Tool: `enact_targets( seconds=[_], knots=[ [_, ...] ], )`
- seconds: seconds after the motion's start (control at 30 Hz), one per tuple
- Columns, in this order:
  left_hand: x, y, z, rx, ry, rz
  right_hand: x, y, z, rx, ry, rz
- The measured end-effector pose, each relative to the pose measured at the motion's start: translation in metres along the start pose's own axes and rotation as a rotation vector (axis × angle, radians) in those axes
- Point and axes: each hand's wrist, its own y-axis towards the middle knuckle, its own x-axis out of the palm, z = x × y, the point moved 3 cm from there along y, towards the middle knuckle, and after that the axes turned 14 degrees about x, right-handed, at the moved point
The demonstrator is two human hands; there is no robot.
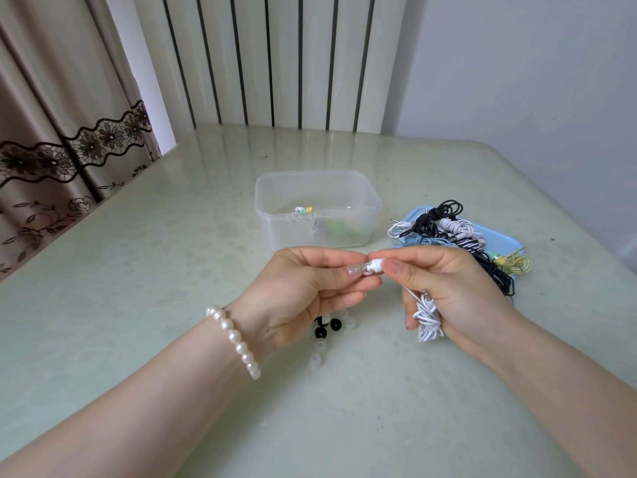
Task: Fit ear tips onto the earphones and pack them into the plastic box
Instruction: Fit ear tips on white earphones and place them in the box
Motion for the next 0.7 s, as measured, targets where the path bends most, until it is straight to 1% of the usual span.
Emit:
enact_targets(
  seconds=[0.13,0.37,0.7],
  knots=[
    [-0.0016,0.0010,-0.0005,0.018,0.022,0.034,-0.0021,0.0005,0.0012,-0.014,-0.010,0.043],
    [-0.0005,-0.0003,-0.0018,0.060,0.082,0.018,-0.0016,0.0001,0.0010,-0.012,-0.021,0.109],
    [0.0013,-0.0026,-0.0016,0.037,0.056,0.069,-0.0024,0.0011,0.0055,-0.029,-0.050,0.153]
  ],
)
